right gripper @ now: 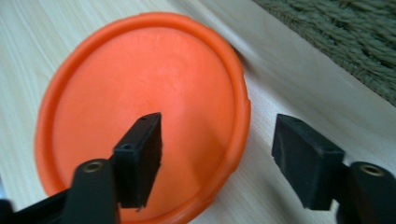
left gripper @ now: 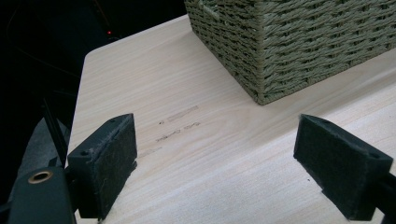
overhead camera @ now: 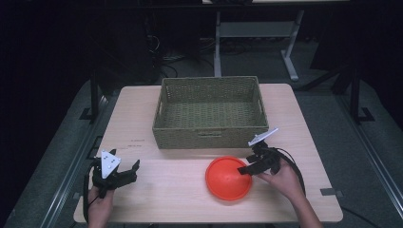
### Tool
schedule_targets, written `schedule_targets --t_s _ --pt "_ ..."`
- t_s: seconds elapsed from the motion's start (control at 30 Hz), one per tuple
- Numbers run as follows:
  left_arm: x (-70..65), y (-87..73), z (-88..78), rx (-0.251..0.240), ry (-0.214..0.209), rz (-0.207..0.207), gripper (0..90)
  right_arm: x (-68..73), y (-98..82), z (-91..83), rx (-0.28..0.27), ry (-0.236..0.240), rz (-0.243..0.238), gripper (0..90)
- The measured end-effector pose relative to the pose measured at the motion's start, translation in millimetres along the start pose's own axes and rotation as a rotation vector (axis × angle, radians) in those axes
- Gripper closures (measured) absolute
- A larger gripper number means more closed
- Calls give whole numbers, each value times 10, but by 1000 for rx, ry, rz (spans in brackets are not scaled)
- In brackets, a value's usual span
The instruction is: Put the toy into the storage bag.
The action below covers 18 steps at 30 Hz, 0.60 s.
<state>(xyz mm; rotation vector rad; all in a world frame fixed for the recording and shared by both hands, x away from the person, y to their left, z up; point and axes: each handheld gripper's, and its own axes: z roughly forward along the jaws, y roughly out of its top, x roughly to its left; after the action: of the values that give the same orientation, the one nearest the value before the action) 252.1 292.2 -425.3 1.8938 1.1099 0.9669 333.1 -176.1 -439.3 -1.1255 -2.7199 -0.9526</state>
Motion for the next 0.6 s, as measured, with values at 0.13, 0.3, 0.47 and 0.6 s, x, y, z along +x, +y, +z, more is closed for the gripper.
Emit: schedule_targets --t_s 0.13,0.3,0.47,0.6 --pt "-12 1 0 -2 -1 2 128 -19 13 64 18 14 -3 403" --pt "-9 3 -3 -5 1 3 128 -42 26 111 22 22 0 478" --pt "-12 11 -15 -9 6 13 128 -72 25 119 15 33 5 518" --pt "-15 10 -2 -6 1 12 129 -68 26 131 24 37 2 549"
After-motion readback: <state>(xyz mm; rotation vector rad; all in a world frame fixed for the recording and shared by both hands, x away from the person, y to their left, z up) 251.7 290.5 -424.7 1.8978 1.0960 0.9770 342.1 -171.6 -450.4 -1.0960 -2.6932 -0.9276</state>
